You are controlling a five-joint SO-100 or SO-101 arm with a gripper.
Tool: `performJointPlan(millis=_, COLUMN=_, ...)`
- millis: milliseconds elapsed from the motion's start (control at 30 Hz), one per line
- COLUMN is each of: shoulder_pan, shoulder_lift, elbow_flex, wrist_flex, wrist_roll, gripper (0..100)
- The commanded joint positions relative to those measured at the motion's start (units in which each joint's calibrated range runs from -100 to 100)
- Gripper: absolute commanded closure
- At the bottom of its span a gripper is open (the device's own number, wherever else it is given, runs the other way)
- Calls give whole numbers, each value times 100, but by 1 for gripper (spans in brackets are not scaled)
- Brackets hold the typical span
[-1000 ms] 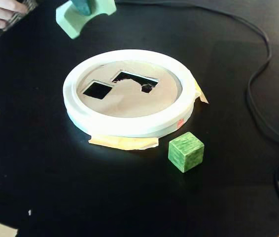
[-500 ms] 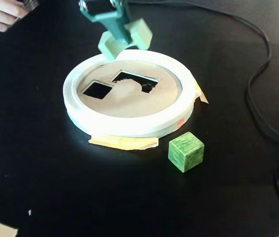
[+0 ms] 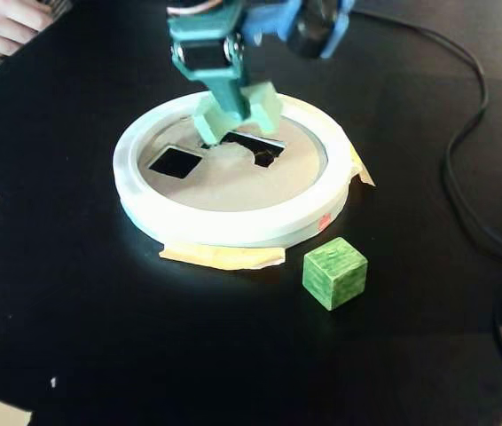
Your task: Pick up the U shape block and drop it in corresponding U shaped hole
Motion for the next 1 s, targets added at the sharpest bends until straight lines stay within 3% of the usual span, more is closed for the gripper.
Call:
performJointPlan(millis=0, shoulder_pan=39, shoulder_lift=8, elbow_flex=-618, wrist_flex=-157, wrist_roll=-59, gripper=99)
performJointPlan(millis=267, shoulder_pan=64, shoulder_lift=8, elbow_flex=-536, wrist_flex=-66, wrist_roll=-15, gripper=95)
performJointPlan(millis=500, shoulder_pan=26, shoulder_lift=8, elbow_flex=-527, wrist_flex=-76, wrist_roll=-10, gripper=69)
performJointPlan(millis=733, shoulder_pan=26, shoulder_lift=8, elbow_flex=-527, wrist_flex=-46, wrist_roll=49, gripper=68)
performJointPlan(millis=967, shoulder_pan=426, shoulder_lift=-28, elbow_flex=-609, wrist_flex=-46, wrist_roll=816, gripper=68)
